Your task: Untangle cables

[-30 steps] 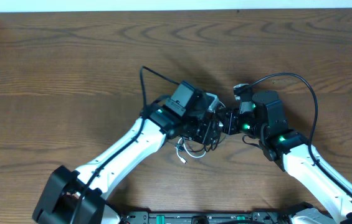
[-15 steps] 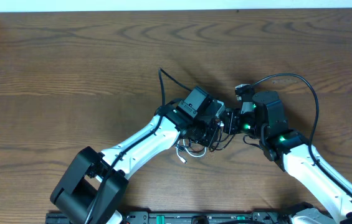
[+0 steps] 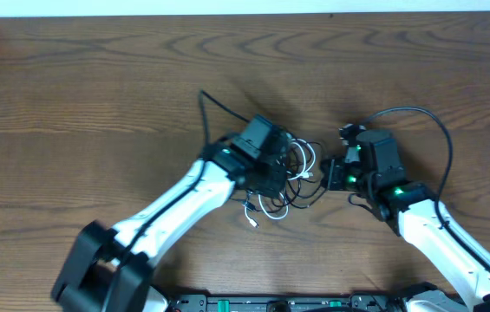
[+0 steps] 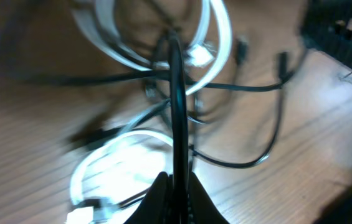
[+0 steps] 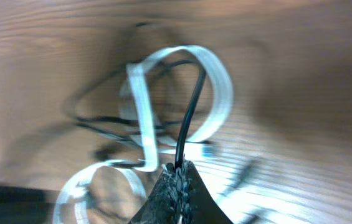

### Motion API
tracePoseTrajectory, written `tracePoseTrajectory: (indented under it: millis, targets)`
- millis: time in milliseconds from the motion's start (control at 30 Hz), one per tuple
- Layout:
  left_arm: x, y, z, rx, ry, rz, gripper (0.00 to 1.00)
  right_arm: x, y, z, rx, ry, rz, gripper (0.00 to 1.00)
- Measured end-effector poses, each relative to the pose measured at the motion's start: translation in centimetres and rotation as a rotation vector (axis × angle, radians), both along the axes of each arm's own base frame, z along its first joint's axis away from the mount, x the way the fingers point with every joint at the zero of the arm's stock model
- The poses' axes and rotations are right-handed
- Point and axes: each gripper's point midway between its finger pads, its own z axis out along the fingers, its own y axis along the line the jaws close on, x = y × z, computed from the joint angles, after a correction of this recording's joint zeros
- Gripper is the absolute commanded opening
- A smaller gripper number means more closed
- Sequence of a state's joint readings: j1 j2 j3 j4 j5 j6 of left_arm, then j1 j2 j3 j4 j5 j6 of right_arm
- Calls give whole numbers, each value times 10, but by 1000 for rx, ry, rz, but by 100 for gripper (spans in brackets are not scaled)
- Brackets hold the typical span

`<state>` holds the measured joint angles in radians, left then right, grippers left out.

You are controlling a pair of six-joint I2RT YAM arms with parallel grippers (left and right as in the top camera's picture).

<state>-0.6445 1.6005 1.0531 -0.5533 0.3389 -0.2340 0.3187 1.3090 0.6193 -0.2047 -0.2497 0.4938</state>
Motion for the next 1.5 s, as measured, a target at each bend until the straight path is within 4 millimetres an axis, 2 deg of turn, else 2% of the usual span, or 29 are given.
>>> tracePoseTrajectory:
  millis: [33,67,200,367,500,600,667,700,867,933,1000,1133,1233,1400,1467,1500]
  targets:
    - [3,7,5,7,-11,19,8,0,-4,-2,-11,5,-13,1]
    - [6,16,9,20,-24,42,7,-2,-17,-8,-47,33,-52,1]
    - [15,57,25,81,-55,147,7,-15,-79,-31,-207,154,-235,1]
    - [33,106,46,111,-115,284,8,-31,-146,-41,-343,247,-439,1]
    - [48,144,68,96,-183,408,7,-38,-184,-42,-372,279,-568,1]
    - [59,166,93,46,-263,488,7,-36,-196,-41,-345,274,-616,5]
    - [64,164,110,-26,-311,489,8,-27,-190,-38,-289,245,-583,12]
    - [66,158,120,-74,-336,473,6,-20,-181,-36,-247,218,-534,16]
    - [71,101,174,-368,-455,278,8,7,-112,-10,8,64,-203,36]
    - [67,77,194,-465,-494,187,8,11,-84,4,98,4,-75,43]
    - [60,54,210,-543,-518,108,8,11,-61,17,173,-45,36,47]
    - [42,20,230,-640,-545,-17,8,6,-32,34,262,-99,172,50]
    - [32,7,231,-654,-532,-54,8,3,-21,39,291,-116,224,53]
    - [40,21,207,-545,-487,48,10,-2,-12,42,315,-117,264,54]
    - [43,27,199,-504,-480,84,17,-3,-10,43,318,-116,273,51]
    - [44,29,197,-491,-480,92,25,-3,-9,43,319,-117,276,46]
